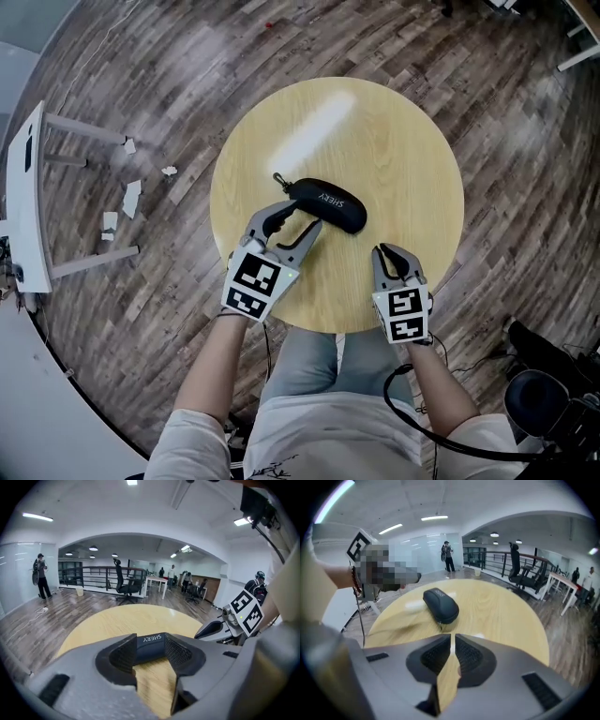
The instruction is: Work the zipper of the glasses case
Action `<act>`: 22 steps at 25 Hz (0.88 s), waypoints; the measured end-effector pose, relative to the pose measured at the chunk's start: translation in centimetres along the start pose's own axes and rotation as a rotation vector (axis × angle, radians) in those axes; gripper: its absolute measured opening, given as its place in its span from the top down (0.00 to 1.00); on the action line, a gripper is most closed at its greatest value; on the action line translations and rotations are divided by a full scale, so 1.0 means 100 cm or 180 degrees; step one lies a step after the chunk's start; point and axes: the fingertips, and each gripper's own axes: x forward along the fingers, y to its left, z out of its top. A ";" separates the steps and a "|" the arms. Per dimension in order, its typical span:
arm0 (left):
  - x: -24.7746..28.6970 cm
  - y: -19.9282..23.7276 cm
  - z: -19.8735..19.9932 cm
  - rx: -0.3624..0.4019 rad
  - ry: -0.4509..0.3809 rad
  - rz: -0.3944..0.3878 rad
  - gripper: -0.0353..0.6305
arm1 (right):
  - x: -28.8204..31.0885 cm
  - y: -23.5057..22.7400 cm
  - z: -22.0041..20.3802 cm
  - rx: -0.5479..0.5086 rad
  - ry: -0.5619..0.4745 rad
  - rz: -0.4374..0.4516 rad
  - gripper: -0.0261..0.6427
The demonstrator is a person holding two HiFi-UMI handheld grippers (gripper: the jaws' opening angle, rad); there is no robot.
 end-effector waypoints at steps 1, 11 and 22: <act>-0.016 -0.004 0.005 -0.0082 -0.0138 0.0072 0.67 | -0.014 0.002 0.009 -0.0064 -0.0142 0.0010 0.92; -0.165 -0.097 0.064 -0.0767 -0.0843 0.0897 0.94 | -0.172 0.066 0.131 0.0127 -0.1102 0.0697 0.96; -0.173 -0.216 0.071 -0.1247 -0.0985 0.1825 0.94 | -0.257 0.055 0.092 -0.0176 -0.1147 0.1157 0.96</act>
